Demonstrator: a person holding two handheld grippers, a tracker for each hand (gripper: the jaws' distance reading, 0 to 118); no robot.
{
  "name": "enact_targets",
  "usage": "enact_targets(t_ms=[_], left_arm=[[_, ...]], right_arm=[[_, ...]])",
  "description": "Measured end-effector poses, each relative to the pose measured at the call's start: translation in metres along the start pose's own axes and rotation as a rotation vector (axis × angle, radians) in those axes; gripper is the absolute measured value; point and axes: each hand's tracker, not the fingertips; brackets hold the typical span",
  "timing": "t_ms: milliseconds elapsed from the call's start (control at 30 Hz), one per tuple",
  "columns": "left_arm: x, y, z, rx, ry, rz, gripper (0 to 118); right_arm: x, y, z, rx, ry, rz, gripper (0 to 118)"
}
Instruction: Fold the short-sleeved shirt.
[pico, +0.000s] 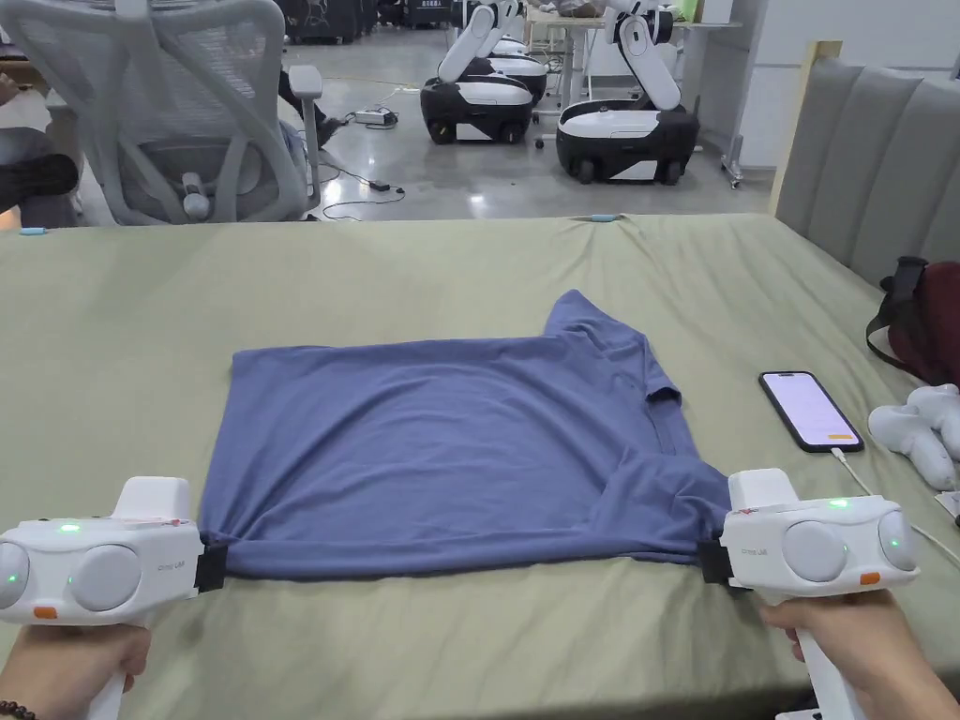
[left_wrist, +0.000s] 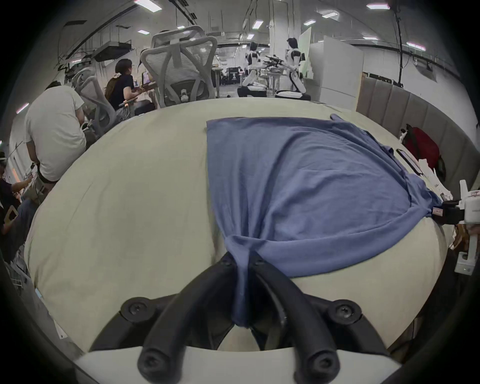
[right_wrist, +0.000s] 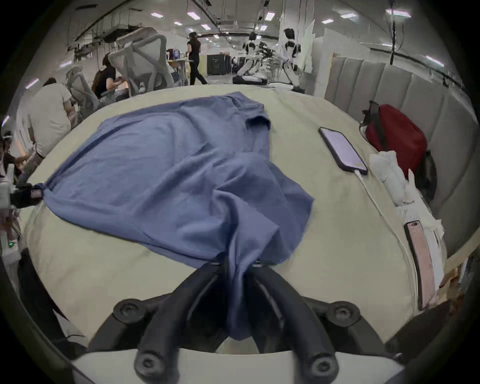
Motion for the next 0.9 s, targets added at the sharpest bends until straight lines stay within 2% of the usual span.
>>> enact_targets(t_ms=[67, 167, 400, 633, 833, 900], left_arm=[[0.001, 0.004, 0.001, 0.0, 0.006, -0.008, 4], [-0.001, 0.018, 0.01, 0.053, 0.0, -0.002, 4], [-0.011, 0.101, 0.0, 0.166, -0.007, 0.024, 4], [-0.011, 0.157, -0.098, 0.071, 0.064, 0.017, 4], [-0.007, 0.156, -0.168, -0.063, 0.096, 0.016, 4], [-0.007, 0.15, -0.178, -0.063, 0.093, 0.028, 5]], right_arm=[[-0.004, 0.004, 0.004, 0.039, -0.039, 0.033, 10], [0.003, 0.022, 0.013, 0.09, -0.022, 0.006, 10], [0.001, 0.114, 0.007, 0.191, -0.055, 0.059, 10], [-0.004, 0.187, -0.087, 0.147, -0.077, 0.068, 10], [-0.009, 0.192, -0.156, 0.059, -0.108, 0.08, 11], [-0.01, 0.189, -0.165, 0.053, -0.104, 0.083, 17]])
